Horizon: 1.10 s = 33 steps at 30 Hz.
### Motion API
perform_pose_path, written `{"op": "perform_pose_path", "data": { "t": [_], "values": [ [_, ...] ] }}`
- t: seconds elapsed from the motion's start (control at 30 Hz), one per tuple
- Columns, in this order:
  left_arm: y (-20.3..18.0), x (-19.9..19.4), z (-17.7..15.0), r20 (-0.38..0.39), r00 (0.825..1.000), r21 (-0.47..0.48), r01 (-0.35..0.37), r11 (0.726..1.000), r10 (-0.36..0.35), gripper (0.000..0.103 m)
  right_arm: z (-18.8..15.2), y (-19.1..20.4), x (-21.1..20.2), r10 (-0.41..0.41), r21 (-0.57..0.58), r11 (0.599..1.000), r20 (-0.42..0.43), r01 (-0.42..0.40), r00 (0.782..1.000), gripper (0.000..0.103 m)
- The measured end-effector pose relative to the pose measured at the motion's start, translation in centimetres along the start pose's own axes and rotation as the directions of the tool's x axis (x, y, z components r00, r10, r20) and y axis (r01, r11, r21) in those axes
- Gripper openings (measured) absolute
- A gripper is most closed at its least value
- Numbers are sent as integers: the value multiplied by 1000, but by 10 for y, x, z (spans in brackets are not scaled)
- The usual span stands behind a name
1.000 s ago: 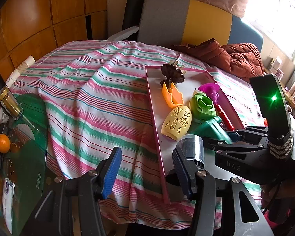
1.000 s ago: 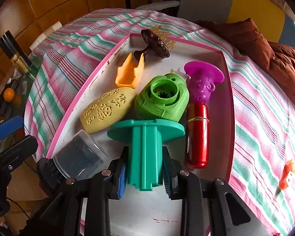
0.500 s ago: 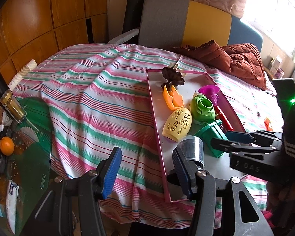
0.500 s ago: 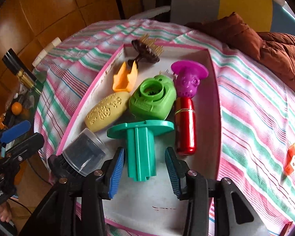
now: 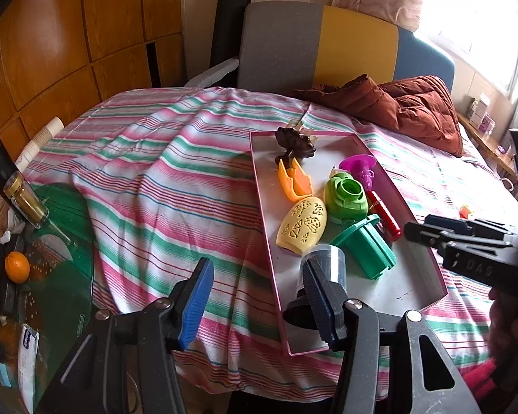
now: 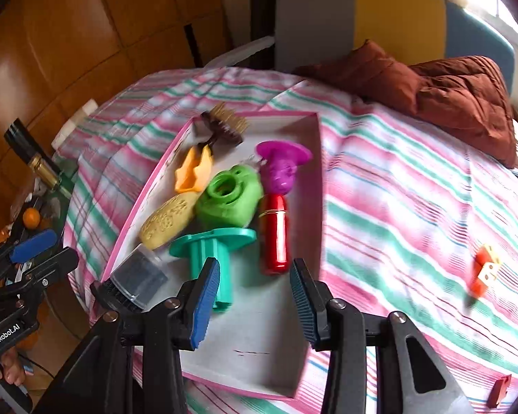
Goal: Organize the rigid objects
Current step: 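Withdraw the right tool from the tray toward the orange cubes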
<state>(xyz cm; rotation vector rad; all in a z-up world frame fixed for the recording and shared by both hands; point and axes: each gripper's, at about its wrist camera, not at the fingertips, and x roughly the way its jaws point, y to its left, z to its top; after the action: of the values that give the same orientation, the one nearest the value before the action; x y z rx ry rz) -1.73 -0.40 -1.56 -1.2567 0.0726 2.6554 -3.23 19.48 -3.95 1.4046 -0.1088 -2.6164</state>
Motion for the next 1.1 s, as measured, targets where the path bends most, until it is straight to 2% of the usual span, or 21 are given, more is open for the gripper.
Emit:
{"op": "perform_pose_path", "data": {
  "t": [0.37,0.67,0.93,1.1],
  "values": [
    [-14,-4,2,8,1000,39,6,999,-6,55,-6,-52,-22,-80,110,991,32,76,996,42],
    [-30,-6,8,17,1000,82,23,996,-25,55,-14,-111,-44,-181,207,964,46,168,982,42],
    [-57,-6,16,25,998,144,62,988,-66,55,-24,-177,-73,-306,304,911,45,279,951,42],
    [-83,-4,22,20,994,196,100,975,-106,55,-40,-229,-90,-397,408,843,35,349,917,42]
  ]
}}
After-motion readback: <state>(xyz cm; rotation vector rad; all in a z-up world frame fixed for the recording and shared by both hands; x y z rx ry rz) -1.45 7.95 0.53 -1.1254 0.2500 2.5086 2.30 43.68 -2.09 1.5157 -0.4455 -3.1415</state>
